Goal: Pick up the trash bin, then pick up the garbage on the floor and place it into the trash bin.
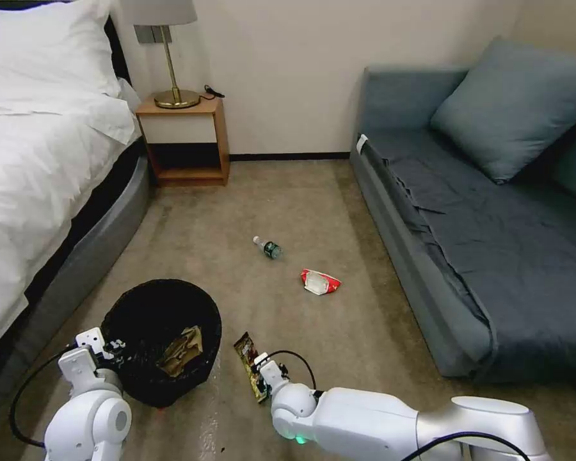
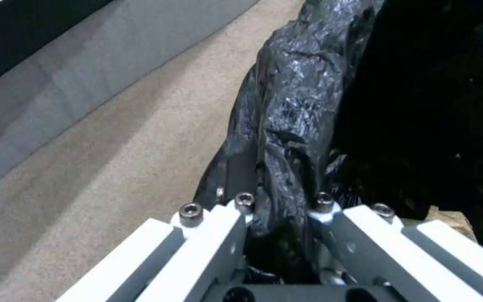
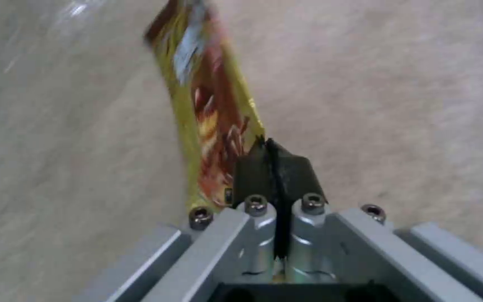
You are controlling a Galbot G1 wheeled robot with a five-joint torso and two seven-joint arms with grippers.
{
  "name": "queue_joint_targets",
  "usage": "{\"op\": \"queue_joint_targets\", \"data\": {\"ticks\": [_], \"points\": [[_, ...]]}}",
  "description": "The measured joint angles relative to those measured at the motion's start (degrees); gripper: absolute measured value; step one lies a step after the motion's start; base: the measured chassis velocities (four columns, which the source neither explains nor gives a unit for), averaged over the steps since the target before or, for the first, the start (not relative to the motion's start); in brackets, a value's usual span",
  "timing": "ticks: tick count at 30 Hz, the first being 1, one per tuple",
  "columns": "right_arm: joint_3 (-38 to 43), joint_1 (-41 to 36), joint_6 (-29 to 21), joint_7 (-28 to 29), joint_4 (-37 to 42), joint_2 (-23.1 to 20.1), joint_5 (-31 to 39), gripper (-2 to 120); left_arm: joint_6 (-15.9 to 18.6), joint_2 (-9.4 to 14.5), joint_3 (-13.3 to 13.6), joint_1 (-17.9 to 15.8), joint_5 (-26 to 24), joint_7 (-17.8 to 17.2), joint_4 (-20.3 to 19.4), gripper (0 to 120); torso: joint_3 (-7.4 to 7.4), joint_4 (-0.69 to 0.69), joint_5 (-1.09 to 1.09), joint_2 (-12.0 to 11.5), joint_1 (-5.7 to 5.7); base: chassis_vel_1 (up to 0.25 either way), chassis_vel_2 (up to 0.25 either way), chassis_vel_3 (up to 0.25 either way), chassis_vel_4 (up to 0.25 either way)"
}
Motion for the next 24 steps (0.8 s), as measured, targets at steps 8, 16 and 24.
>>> {"op": "queue_joint_targets", "data": {"ticks": [8,16,24], "points": [[5.7,0.5,0.4,0.5,4.5,-4.5,-0.9,0,0.0,0.2,0.0,-0.2,-0.1,0.0,-0.2,2,0.0,0.0,0.0,0.0,0.0,0.0,0.0,0.0,0.0],[8.4,0.1,0.1,0.8,8.1,-8.6,-0.9,0,0.0,0.3,0.4,-0.5,-0.1,0.0,-0.2,2,0.0,0.0,0.0,0.0,0.0,0.0,0.0,0.0,0.0],[8.6,-0.6,0.4,0.0,8.8,-10.2,-3.9,0,0.0,0.7,0.1,-0.4,-0.2,0.0,0.0,2,0.0,0.0,0.0,0.0,0.0,0.0,0.0,0.0,0.0]]}}
